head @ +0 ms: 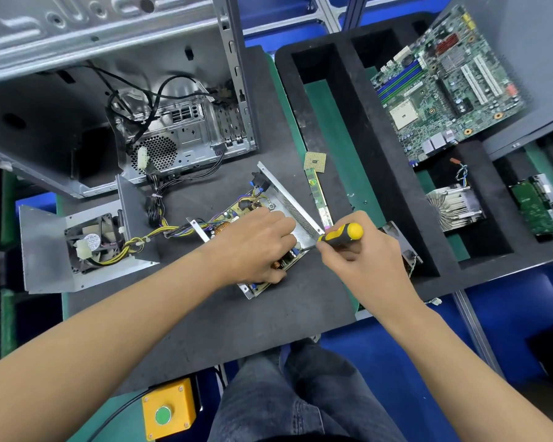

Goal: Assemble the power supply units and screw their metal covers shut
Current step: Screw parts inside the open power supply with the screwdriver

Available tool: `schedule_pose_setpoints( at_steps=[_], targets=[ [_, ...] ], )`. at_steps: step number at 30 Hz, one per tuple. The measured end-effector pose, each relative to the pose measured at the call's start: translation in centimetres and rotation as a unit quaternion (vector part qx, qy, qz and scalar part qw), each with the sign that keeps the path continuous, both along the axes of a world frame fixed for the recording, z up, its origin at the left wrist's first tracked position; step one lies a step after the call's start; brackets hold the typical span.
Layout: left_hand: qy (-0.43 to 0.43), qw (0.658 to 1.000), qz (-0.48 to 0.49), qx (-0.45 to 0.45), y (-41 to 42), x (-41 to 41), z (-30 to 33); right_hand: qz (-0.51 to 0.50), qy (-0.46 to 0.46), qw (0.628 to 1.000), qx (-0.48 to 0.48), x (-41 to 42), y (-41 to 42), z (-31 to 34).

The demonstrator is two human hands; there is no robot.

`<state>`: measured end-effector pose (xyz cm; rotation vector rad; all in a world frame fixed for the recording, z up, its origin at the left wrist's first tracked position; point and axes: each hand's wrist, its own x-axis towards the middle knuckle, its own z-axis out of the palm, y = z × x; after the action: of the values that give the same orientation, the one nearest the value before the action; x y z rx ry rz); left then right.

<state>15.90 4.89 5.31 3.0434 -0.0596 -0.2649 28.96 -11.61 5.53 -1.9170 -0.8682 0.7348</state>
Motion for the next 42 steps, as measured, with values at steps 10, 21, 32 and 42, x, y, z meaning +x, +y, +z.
schedule_pose_setpoints(
  at_steps=[10, 21, 32, 42],
  targets=[
    [0.001, 1.0, 0.006, 0.005, 0.0, 0.0, -0.2, 0.074, -0.162, 0.984, -0.001, -0.4, 0.9, 1.5],
    [0.007, 1.0, 0.004, -0.006, 0.1, -0.1, -0.2, 0.175, -0.207, 0.961, -0.06, -1.1, 2.7, 3.2],
    [0.029, 1.0, 0.008, 0.007, 0.4, -0.1, -1.0, 0.273, -0.399, 0.849, -0.214, 0.0, 4.7, 6.2],
    [0.064, 0.998, 0.025, 0.016, 0.4, 0.1, -0.9, 0.376, -0.5, 0.735, -0.263, 0.0, 6.9, 6.9]
  ],
)
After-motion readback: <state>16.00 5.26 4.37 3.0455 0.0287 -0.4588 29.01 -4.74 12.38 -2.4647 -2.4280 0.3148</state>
